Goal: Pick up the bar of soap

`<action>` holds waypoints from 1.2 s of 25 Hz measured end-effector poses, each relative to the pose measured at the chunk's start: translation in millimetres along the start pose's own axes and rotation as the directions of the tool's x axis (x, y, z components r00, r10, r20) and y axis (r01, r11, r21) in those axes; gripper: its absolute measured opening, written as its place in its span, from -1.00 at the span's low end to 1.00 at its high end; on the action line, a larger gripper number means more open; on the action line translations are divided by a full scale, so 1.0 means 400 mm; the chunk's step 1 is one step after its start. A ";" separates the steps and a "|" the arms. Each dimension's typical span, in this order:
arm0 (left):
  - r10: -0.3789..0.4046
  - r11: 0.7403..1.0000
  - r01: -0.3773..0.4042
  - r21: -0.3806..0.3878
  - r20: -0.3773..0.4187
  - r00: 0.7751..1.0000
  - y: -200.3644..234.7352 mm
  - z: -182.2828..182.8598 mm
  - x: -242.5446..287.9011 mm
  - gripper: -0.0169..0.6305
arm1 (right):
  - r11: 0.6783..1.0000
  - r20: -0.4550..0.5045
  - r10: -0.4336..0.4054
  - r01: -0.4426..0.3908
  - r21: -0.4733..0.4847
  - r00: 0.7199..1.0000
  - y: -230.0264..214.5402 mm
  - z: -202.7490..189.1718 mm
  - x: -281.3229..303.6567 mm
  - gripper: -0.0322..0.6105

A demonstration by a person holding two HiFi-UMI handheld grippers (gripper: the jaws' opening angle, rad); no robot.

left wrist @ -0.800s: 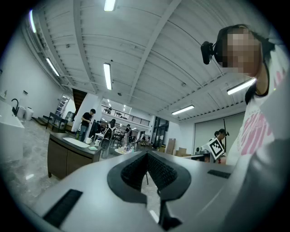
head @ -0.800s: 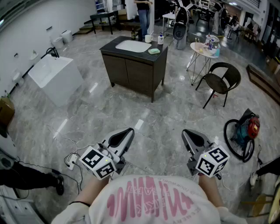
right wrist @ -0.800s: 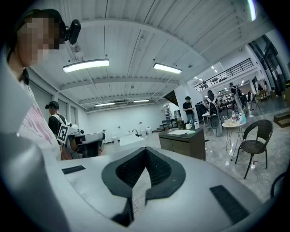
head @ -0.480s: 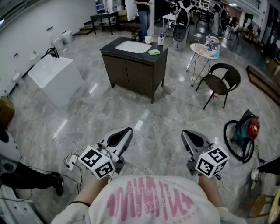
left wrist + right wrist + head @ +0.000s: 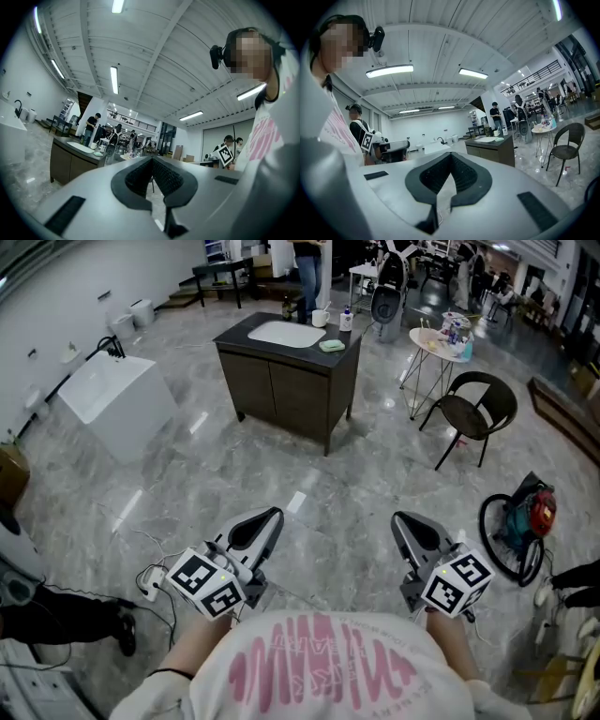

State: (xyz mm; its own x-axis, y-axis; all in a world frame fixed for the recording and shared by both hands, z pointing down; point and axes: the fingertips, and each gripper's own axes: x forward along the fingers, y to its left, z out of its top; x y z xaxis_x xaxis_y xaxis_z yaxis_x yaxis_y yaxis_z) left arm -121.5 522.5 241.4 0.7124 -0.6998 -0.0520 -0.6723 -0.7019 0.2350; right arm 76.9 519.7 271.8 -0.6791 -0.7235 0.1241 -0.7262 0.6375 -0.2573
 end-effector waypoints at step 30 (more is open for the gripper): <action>-0.070 0.996 0.071 -0.051 0.029 0.997 0.216 0.013 -0.053 -0.92 | 0.997 -0.125 -0.030 0.021 -0.074 0.992 0.070 -0.075 0.254 -0.88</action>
State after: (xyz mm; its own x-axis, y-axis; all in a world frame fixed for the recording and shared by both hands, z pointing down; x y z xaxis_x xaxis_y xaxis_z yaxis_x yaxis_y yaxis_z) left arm -195.6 476.0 257.9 0.7517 -0.6525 -0.0965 -0.6086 -0.7425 0.2799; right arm -15.7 472.1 305.9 -0.6648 -0.7036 0.2509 -0.7463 0.6399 -0.1833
